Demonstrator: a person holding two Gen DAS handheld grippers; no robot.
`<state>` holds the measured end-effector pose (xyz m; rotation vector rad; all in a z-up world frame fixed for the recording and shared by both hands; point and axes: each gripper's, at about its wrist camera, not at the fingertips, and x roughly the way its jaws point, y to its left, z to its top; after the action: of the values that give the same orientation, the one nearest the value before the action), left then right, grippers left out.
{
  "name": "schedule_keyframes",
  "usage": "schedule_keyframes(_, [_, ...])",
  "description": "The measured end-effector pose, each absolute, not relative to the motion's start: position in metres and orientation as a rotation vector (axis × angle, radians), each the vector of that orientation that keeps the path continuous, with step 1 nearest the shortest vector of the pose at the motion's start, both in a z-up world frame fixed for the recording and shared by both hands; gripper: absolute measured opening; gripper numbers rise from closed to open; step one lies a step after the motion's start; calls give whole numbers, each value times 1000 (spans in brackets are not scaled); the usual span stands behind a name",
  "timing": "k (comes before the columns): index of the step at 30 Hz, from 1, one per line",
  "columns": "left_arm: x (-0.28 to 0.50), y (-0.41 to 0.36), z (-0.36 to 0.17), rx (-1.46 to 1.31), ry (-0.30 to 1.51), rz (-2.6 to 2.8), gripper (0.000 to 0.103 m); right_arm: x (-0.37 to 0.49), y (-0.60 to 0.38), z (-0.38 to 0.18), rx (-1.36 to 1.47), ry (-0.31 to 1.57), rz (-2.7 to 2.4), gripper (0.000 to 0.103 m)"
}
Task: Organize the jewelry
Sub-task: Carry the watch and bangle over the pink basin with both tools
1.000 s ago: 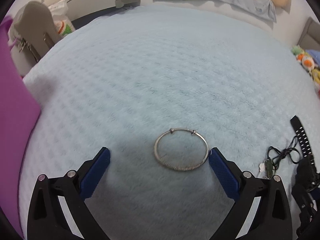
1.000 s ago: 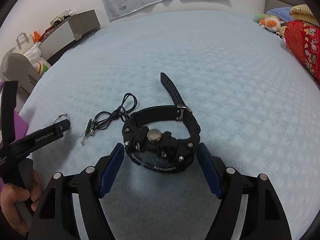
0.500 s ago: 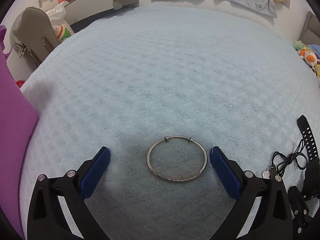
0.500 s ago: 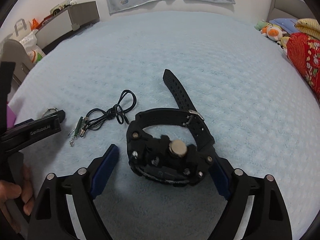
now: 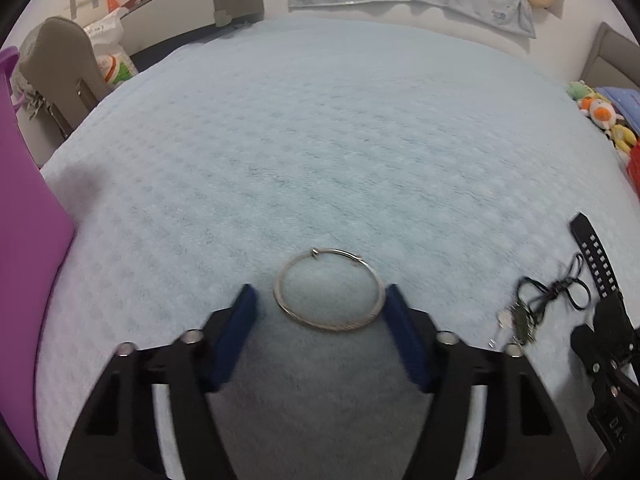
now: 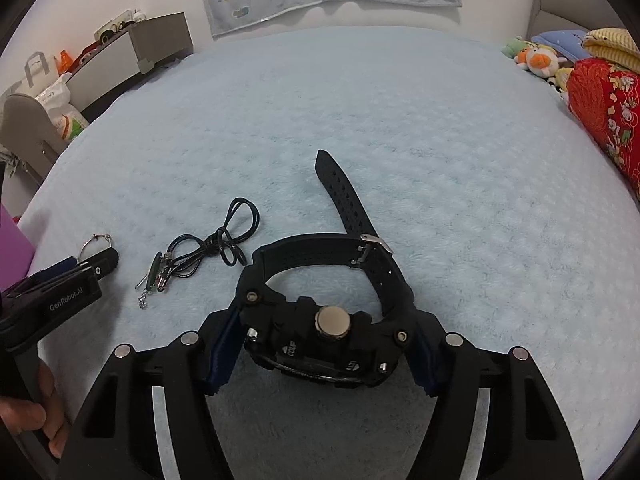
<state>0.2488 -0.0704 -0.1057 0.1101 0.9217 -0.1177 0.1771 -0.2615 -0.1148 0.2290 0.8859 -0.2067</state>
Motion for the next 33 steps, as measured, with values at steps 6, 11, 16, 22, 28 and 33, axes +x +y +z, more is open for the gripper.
schedule_keyframes(6, [234,-56,-99,67,912,-151,50,163,-266,-111,266,865,-185,66])
schedule_keyframes(11, [214,-49,-91,24,916,-201,50,146,-273,-106,300,854,-164,66])
schedule_keyframes(16, [187,-42,-77,-12,916,-236,50,121,-271,-93,304,850,-143,66])
schedule_keyframes(22, [151,-32,-43,-23,890,-237,50,84,-264,-63,313,840,-111,66])
schedule_keyframes(28, [115,-9,10,-37,806,-232,50,60,-233,-23,273,802,-49,66])
schedule_keyframes(33, [92,23,50,-78,752,-232,50,49,-198,15,242,753,32,66])
